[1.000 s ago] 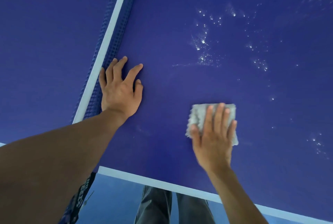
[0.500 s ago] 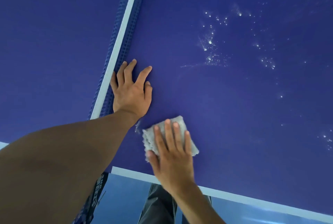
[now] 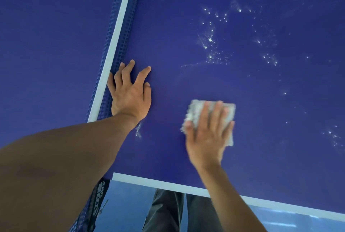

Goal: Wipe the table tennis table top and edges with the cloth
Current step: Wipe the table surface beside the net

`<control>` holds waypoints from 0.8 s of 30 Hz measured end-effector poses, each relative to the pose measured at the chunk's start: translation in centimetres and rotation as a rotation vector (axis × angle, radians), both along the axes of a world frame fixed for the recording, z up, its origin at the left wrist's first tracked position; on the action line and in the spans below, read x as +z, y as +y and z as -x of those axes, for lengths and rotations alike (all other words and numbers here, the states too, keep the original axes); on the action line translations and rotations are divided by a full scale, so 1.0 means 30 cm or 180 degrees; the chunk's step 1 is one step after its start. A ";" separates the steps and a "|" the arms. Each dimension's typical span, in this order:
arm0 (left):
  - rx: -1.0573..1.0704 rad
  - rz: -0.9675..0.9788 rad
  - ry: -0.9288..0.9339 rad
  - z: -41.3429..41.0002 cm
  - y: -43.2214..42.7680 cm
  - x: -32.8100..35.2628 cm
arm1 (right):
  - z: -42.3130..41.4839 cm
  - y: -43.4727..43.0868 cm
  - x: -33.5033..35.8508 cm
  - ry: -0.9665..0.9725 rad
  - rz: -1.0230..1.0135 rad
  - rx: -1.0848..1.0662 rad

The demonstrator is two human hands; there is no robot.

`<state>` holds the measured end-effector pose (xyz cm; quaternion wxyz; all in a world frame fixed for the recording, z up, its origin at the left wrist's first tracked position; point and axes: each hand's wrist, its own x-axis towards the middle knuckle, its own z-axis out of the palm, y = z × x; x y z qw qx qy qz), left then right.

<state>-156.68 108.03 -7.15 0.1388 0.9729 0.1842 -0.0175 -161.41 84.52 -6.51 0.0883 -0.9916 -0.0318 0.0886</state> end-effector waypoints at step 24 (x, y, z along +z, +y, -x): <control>-0.0253 0.1165 0.0604 0.004 0.104 0.055 | 0.439 0.175 0.016 0.0215 -0.0164 0.3038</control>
